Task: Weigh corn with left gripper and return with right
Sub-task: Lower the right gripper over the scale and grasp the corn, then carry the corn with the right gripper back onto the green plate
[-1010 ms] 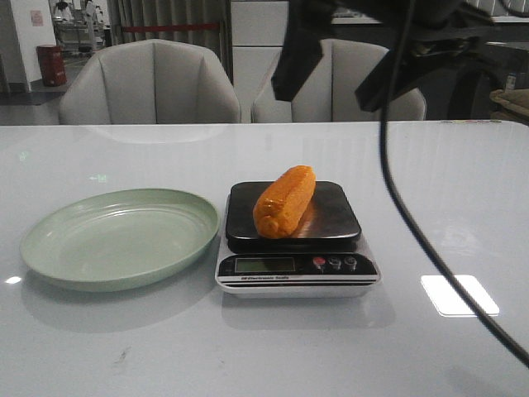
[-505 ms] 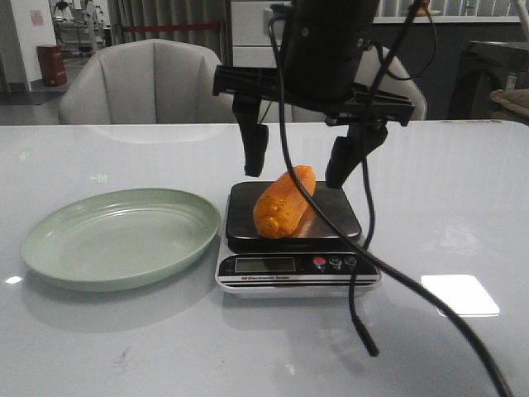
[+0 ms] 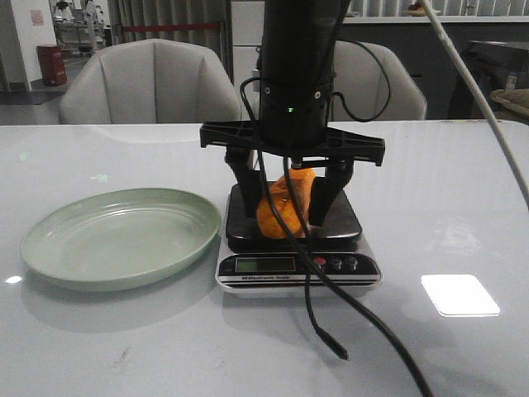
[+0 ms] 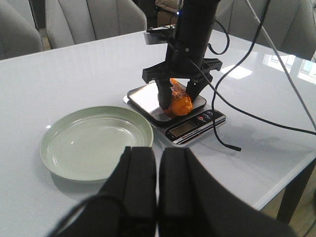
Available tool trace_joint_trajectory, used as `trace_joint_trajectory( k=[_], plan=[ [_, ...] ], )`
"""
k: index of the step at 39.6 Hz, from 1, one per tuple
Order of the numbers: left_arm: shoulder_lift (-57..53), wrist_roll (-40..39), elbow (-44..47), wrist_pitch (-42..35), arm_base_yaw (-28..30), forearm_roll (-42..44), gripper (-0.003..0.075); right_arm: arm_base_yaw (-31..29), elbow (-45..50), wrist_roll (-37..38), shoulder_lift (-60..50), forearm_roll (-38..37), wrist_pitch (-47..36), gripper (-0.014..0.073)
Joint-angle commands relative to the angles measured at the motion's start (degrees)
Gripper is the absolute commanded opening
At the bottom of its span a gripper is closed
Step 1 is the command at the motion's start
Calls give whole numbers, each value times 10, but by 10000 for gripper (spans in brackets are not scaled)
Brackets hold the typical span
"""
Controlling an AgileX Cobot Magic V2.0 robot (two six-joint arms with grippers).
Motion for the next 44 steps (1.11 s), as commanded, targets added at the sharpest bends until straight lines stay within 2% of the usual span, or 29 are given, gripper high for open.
trace_joint_trajectory(
  k=[1,3,7,15,21,27,30,35,44],
  plan=[
    [7,-1,-15,-48,-5,0,124,-1,-36,-13,-29,-22,5,337],
    [7,-1,-15,-48,-5,0,124,3,-52,-23,-29,-21,2,288],
    [7,-1,-15,-48,-5,0,124,16,-84,-50,-29,-19,-4,248],
    [7,-1,-15,-48,-5,0,124,67,-123,-134,-28,21,-40,246],
    [7,-1,-15,-48,-5,0,124,101,-123,-137,-14,47,-85,246],
    [7,-1,-15,-48,-5,0,124,115,-123,-137,13,56,-89,247],
    [7,-1,-15,-48,-5,0,124,118,-123,-137,25,72,-91,267],
    [7,-1,-15,-48,-5,0,124,119,-123,-137,44,109,-104,369],
    [7,-1,-15,-48,-5,0,124,119,-124,-137,49,114,-124,495]
  ],
)
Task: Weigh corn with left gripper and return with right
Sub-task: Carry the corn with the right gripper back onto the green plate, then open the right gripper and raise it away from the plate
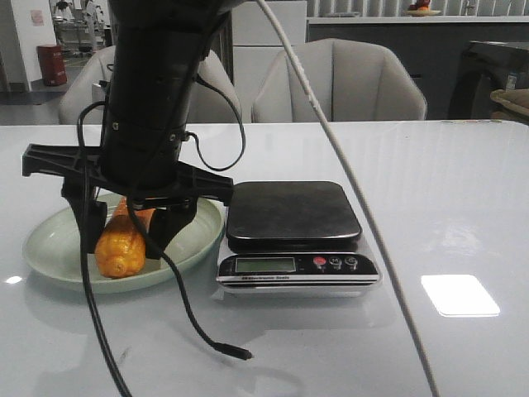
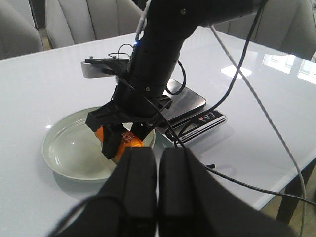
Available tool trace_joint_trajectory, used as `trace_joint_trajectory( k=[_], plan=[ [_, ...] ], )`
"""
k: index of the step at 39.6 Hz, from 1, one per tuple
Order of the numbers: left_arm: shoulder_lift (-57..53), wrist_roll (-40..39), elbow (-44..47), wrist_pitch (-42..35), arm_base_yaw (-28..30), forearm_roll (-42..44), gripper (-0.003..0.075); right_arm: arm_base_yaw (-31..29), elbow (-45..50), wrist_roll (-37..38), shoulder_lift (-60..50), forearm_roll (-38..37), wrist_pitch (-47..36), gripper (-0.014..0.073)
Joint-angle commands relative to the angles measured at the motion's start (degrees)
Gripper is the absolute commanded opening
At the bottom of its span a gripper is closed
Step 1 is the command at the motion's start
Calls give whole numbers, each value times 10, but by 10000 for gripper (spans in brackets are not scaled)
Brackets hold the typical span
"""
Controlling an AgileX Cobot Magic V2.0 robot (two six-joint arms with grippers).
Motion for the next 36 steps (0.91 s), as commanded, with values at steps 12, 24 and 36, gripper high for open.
trace_joint_trajectory(
  k=[12,24,36],
  plan=[
    [7,-1,-15,-48,-5,0,124,-9,-38,-7,-49,-1,-10,519],
    [7,-1,-15,-48,-5,0,124,-19,-38,-115,-116,-43,48,519],
    [7,-1,-15,-48,-5,0,124,-19,-7,-224,-234,-105,88,515]
  ],
)
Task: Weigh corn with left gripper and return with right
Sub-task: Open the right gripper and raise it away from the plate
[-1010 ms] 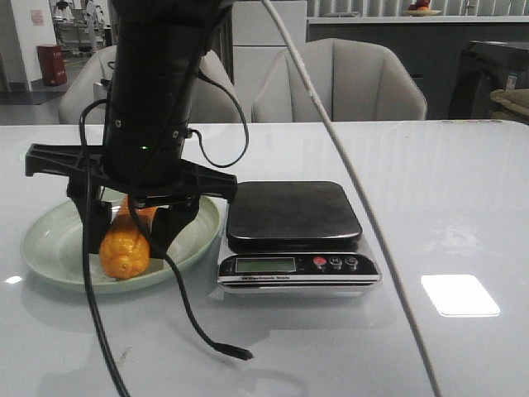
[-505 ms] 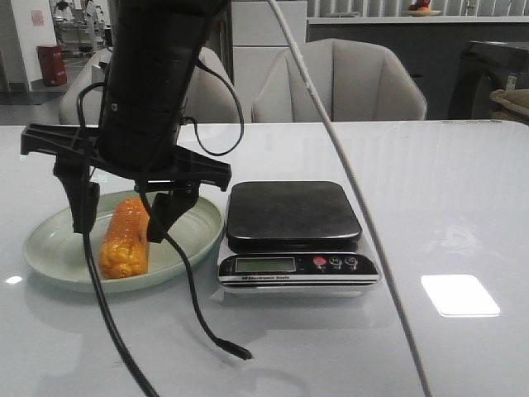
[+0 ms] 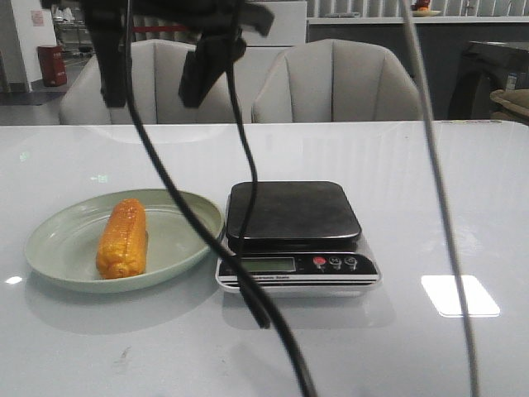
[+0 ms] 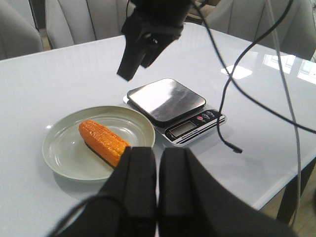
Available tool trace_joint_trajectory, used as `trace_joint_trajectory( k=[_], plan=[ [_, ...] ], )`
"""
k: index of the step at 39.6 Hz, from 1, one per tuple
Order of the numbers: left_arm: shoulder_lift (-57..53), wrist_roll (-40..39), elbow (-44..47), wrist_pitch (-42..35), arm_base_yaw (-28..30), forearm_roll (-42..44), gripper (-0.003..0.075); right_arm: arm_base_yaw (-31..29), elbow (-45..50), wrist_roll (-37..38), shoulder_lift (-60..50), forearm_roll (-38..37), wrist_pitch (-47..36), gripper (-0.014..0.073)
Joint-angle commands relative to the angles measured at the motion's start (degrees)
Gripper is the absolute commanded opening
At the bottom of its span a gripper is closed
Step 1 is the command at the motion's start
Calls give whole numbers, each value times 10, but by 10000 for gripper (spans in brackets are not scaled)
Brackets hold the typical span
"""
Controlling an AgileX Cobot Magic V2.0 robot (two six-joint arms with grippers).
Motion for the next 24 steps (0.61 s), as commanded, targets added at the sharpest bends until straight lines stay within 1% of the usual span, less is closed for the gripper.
trace_joint_trajectory(
  k=[1,4,11,18,24],
  plan=[
    [7,-1,-15,-48,-5,0,124,-3,13,-18,-75,-44,-13,515],
    [7,-1,-15,-48,-5,0,124,-3,56,-18,-105,-58,-24,515],
    [7,-1,-15,-48,-5,0,124,-3,183,-18,-184,-60,-70,515],
    [7,-1,-15,-48,-5,0,124,-3,308,-18,-269,-60,-141,515],
    [7,-1,-15,-48,-5,0,124,-3,422,-18,-352,-61,-222,515]
  ],
)
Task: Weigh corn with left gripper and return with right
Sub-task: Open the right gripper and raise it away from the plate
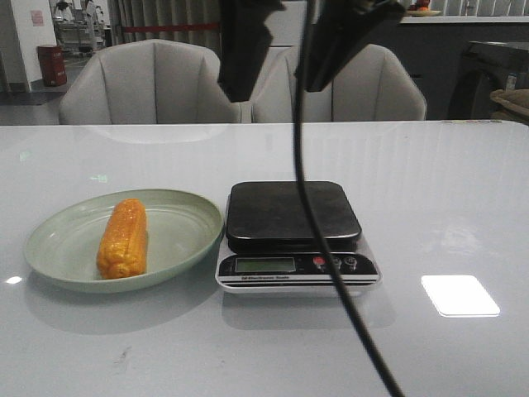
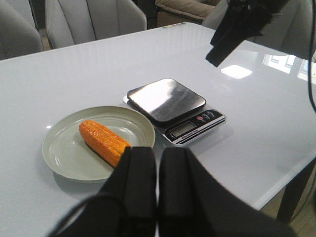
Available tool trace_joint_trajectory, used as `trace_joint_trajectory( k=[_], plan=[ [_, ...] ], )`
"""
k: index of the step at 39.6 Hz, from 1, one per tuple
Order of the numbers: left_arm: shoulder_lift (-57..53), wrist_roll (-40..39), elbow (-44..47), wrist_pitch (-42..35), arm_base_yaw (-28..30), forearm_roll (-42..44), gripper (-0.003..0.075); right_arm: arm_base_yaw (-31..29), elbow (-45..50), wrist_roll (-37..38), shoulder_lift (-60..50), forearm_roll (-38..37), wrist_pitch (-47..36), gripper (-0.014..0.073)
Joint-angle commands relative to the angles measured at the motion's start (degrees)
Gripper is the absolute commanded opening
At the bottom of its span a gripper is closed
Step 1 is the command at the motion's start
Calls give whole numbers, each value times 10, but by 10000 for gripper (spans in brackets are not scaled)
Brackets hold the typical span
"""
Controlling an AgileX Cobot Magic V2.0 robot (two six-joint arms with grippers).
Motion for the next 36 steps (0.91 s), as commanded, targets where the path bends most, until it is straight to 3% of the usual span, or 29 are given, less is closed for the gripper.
trace_joint_trajectory(
  k=[1,13,28,36],
  plan=[
    [7,-1,-15,-48,-5,0,124,-1,46,-5,-72,-14,-80,515],
    [7,-1,-15,-48,-5,0,124,-1,243,-4,-270,-13,-192,515],
    [7,-1,-15,-48,-5,3,124,-1,440,-5,-588,-29,-267,515],
    [7,-1,-15,-48,-5,3,124,-1,541,-5,-706,-58,-319,515]
  ],
)
